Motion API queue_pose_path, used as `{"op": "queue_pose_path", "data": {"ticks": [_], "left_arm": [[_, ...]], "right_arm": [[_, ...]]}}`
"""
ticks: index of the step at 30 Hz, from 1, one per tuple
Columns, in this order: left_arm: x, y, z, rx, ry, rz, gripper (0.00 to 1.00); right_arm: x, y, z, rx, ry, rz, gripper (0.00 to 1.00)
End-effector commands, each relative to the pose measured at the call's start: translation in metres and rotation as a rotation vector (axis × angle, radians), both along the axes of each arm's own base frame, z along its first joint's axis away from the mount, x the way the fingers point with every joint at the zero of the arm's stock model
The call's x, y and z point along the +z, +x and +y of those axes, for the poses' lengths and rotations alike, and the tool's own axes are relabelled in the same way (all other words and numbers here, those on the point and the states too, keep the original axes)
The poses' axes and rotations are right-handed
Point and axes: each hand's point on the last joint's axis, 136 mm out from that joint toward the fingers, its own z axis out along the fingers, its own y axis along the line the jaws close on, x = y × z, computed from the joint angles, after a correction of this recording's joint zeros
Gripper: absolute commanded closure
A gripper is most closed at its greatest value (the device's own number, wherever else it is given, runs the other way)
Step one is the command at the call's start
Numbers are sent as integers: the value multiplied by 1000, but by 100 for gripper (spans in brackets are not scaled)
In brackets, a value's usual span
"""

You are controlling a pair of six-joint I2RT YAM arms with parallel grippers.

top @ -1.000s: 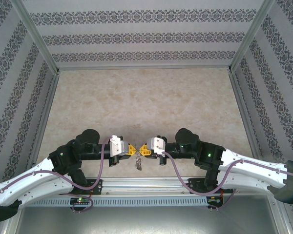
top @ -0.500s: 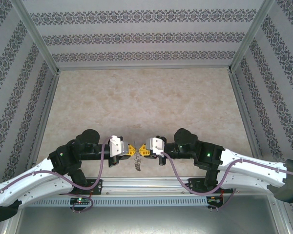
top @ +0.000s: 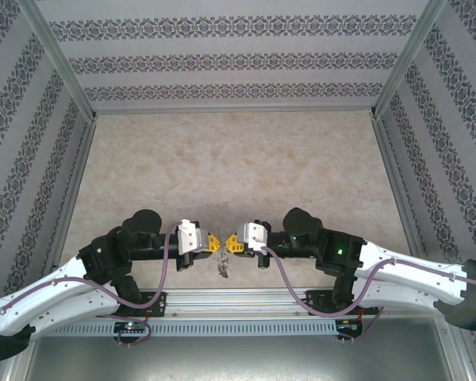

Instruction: Put the keys on the keyring

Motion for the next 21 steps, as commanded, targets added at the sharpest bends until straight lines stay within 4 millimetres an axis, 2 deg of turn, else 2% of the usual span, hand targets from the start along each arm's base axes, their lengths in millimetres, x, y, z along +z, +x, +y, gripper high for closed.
{"op": "queue_pose_path", "data": {"ticks": [1, 21], "left_arm": [[26, 1, -6, -19, -61, -64, 100], [24, 1, -6, -20, -56, -59, 100]], "right_arm": [[34, -8, 12, 46, 90, -23, 100], [38, -3, 12, 18, 97, -12, 100]]}}
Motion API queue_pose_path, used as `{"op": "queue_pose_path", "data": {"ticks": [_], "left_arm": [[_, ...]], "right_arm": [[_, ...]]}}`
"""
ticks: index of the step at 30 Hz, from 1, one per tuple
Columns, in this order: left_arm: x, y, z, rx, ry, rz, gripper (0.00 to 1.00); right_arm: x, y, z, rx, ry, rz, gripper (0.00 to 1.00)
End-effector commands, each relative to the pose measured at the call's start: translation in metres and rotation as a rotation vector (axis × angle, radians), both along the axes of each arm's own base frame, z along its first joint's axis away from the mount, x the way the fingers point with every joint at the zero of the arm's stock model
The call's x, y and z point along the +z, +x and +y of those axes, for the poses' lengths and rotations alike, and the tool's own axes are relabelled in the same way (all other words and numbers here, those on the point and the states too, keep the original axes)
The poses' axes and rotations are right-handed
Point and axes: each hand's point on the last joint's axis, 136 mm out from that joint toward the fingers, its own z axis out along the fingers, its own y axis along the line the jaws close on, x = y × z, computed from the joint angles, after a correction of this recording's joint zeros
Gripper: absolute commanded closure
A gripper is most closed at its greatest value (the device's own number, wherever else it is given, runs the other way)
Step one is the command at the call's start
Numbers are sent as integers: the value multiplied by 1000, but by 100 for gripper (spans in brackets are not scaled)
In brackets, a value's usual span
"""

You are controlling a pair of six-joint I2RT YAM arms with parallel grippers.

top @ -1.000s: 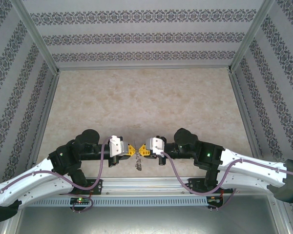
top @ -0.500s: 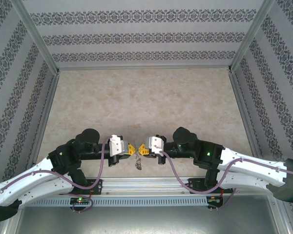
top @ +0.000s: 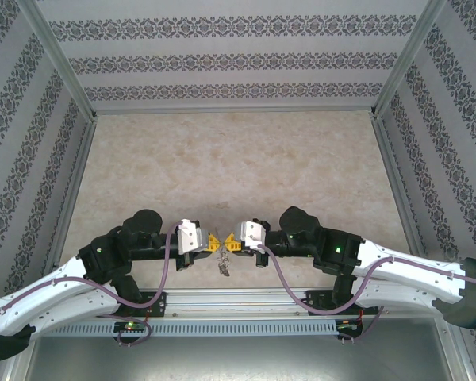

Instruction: Put the keys on the keyring

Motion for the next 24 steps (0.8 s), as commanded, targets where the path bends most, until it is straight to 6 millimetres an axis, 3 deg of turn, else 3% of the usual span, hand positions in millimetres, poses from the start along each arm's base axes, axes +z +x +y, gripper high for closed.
{"op": "queue_pose_path", "data": {"ticks": [1, 12, 24], "left_arm": [[28, -1, -8, -35, -73, -62, 100], [26, -1, -8, -33, -72, -56, 100], [26, 0, -10, -36, -75, -56, 100]], "right_arm": [[40, -8, 10, 40, 123, -19, 100], [29, -1, 9, 1, 68, -42, 100], [42, -14, 8, 59, 140, -21, 100]]}}
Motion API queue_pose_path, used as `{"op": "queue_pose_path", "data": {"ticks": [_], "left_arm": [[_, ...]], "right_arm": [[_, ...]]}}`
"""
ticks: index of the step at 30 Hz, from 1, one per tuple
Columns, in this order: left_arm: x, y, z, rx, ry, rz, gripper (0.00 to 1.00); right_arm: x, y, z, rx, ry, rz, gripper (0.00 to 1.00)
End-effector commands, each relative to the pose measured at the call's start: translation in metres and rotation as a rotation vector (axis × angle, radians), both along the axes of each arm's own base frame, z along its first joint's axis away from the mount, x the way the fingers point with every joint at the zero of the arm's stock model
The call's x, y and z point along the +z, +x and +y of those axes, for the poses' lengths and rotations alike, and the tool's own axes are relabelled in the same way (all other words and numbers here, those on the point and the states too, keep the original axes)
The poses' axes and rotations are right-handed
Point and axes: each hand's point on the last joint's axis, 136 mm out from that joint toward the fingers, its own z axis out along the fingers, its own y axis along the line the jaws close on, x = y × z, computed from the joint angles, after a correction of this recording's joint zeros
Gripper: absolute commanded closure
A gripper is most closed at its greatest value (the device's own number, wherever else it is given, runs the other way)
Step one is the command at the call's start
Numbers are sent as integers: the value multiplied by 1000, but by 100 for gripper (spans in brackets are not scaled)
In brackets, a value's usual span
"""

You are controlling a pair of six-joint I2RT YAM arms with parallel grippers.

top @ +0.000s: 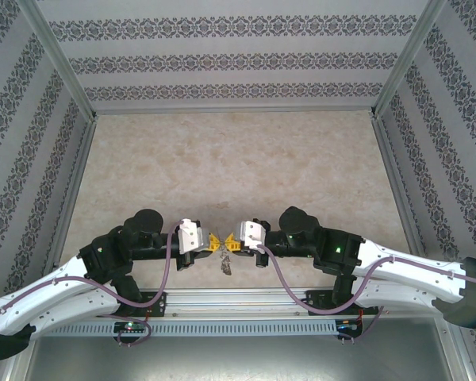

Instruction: Put the keys on the keyring

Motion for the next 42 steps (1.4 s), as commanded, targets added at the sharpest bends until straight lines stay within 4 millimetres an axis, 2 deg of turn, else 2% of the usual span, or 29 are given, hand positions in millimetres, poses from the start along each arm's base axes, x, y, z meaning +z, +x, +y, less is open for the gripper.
{"op": "queue_pose_path", "data": {"ticks": [1, 8, 27, 42], "left_arm": [[28, -2, -9, -41, -81, -57, 100], [28, -2, -9, -41, -84, -57, 100], [28, -2, -8, -39, -83, -59, 100], [29, -1, -7, -30, -78, -53, 100]], "right_arm": [[42, -13, 8, 64, 147, -24, 100], [45, -13, 8, 64, 162, -19, 100], [32, -12, 14, 67, 102, -36, 100], [35, -21, 16, 111, 99, -69, 100]]}}
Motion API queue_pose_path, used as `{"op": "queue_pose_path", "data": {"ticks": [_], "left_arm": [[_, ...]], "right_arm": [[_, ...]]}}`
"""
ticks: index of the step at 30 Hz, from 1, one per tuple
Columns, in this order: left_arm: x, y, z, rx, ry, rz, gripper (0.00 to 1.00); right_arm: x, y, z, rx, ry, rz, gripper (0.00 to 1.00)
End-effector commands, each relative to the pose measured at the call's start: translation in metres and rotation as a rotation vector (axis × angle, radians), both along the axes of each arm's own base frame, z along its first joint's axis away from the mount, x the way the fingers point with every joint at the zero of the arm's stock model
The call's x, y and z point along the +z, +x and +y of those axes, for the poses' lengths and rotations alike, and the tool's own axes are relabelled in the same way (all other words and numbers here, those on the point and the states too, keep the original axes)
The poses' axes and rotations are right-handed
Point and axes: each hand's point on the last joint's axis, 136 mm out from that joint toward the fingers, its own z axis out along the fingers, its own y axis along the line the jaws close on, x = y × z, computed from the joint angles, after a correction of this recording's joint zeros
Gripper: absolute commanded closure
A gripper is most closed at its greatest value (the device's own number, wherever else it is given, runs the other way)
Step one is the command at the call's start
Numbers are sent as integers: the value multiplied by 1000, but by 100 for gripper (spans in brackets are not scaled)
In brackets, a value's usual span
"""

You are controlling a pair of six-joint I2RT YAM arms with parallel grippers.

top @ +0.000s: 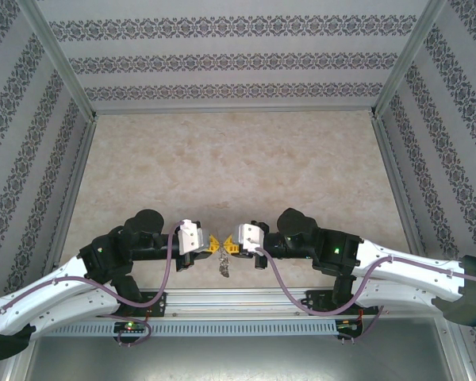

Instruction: Put the keys on the keyring

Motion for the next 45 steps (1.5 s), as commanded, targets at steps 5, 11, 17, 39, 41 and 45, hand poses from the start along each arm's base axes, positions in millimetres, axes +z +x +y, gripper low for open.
{"op": "queue_pose_path", "data": {"ticks": [5, 11, 17, 39, 41, 45], "left_arm": [[34, -1, -7, -27, -98, -68, 100], [35, -1, -7, -29, -99, -70, 100], [35, -1, -7, -30, -98, -69, 100], [34, -1, -7, -27, -98, -66, 100], [33, -1, -7, -27, -96, -63, 100], [34, -2, -7, -29, -98, -62, 100]], "right_arm": [[38, -20, 12, 107, 107, -57, 100], [34, -20, 12, 114, 95, -66, 100], [34, -20, 13, 117, 92, -71, 100], [34, -15, 15, 79, 70, -112, 100], [32, -16, 15, 80, 67, -116, 100], [32, -16, 15, 81, 66, -125, 100]]}}
